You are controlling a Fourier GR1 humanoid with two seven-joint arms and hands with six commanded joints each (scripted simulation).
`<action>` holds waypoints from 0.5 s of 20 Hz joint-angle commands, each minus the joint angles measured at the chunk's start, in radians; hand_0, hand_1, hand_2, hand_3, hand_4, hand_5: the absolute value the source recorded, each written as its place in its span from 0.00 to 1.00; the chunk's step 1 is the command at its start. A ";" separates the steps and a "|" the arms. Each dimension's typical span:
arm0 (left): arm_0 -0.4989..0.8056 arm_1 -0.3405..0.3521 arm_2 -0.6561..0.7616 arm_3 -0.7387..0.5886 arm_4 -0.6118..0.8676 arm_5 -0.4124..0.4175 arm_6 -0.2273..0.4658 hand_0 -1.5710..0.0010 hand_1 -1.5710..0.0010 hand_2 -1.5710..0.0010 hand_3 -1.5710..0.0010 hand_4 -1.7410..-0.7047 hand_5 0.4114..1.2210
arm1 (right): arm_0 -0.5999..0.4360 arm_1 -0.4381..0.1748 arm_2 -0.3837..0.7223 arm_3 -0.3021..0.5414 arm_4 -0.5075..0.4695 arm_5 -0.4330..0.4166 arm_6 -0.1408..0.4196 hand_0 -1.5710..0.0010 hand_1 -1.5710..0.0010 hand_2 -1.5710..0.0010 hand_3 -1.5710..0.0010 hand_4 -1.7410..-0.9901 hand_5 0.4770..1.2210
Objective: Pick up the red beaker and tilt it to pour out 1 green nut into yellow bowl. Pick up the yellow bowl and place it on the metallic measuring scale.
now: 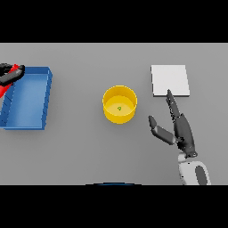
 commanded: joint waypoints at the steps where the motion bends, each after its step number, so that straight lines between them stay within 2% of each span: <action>1: -0.002 0.015 -0.014 -0.006 -0.010 -0.023 0.015 0.69 0.72 0.73 0.72 0.80 0.30 | -0.011 -0.007 -0.014 0.009 -0.013 0.002 0.015 1.00 1.00 1.00 1.00 0.78 0.26; 4: -0.014 0.027 -0.048 0.019 -0.053 -0.043 0.037 0.84 0.86 0.86 0.86 0.88 0.27 | -0.005 -0.008 -0.002 0.007 0.012 -0.006 0.005 1.00 1.00 1.00 1.00 0.78 0.25; 8: -0.009 0.019 -0.065 0.028 -0.092 -0.005 -0.017 0.94 0.94 0.94 0.94 0.92 0.27 | -0.017 -0.013 0.000 0.015 0.032 -0.016 0.016 1.00 1.00 1.00 1.00 0.78 0.24; 9: -0.013 0.020 -0.064 0.024 -0.095 0.002 -0.025 0.95 0.95 0.96 0.95 0.93 0.27 | -0.021 -0.002 0.009 0.019 0.047 -0.025 0.038 1.00 1.00 1.00 1.00 0.80 0.22; 10: -0.009 0.014 -0.058 0.021 -0.089 0.011 -0.045 0.96 0.96 0.96 0.96 0.93 0.27 | -0.037 -0.011 0.018 0.013 0.088 -0.040 0.083 1.00 1.00 1.00 1.00 0.81 0.21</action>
